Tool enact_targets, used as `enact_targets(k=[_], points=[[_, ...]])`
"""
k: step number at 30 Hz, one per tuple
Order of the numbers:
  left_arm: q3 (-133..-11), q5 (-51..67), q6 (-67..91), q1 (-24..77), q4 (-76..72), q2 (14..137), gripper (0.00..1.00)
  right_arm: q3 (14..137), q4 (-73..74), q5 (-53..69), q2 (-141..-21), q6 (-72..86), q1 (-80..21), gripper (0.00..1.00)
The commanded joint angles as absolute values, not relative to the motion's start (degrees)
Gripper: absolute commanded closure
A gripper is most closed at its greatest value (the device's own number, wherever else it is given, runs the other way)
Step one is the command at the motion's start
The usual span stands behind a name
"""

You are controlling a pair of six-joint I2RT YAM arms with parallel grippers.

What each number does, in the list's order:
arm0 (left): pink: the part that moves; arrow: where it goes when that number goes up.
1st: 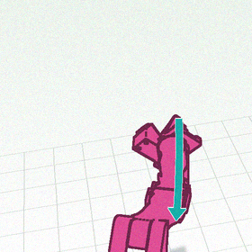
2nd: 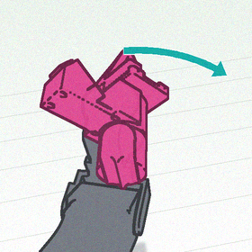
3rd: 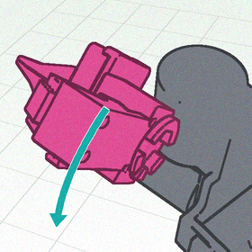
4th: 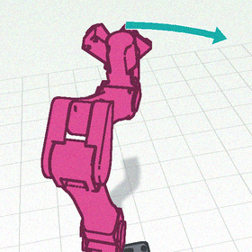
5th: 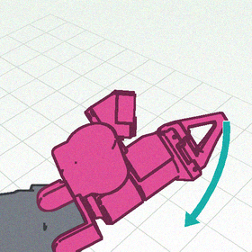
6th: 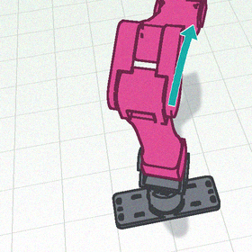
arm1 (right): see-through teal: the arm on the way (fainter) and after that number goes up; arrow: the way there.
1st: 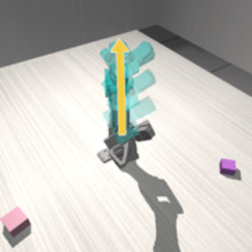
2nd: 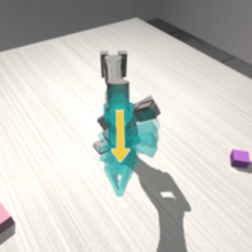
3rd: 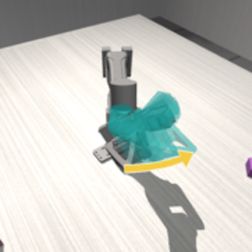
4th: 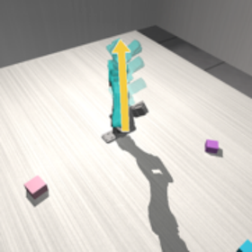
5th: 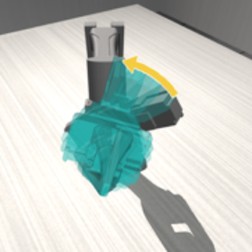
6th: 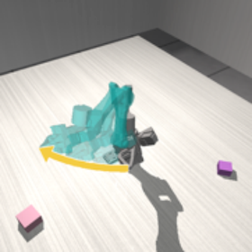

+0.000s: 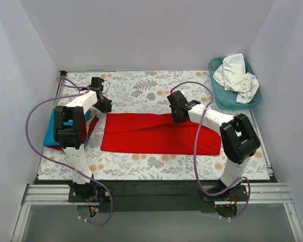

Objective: Fold and stack the t-shirts
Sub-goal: Fold the tshirt

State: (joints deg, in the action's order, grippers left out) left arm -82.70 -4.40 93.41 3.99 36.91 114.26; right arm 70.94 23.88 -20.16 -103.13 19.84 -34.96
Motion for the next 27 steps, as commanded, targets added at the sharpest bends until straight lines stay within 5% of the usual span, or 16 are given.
enact_targets(k=[1,4,8,14,27], points=[[-84.64,-6.24,93.25,3.78,37.71,113.73,1.0,68.56,24.08,-20.04,-99.23,20.48,-35.24,0.99],[-84.73,-5.98,93.34,3.78,37.71,114.17,1.0,67.51,23.56,-18.72,-99.4,20.65,-35.24,0.97],[-84.9,-4.93,92.82,3.78,37.44,113.91,1.0,67.15,21.62,-15.74,-101.69,20.04,-35.25,0.62],[-86.04,-3.52,91.06,3.78,37.97,111.27,0.95,69.08,20.57,-12.58,-100.2,17.93,-33.4,0.39],[-75.86,-2.99,93.69,6.77,37.0,102.66,0.89,84.62,21.8,-4.66,-108.34,14.68,-14.43,0.38]])
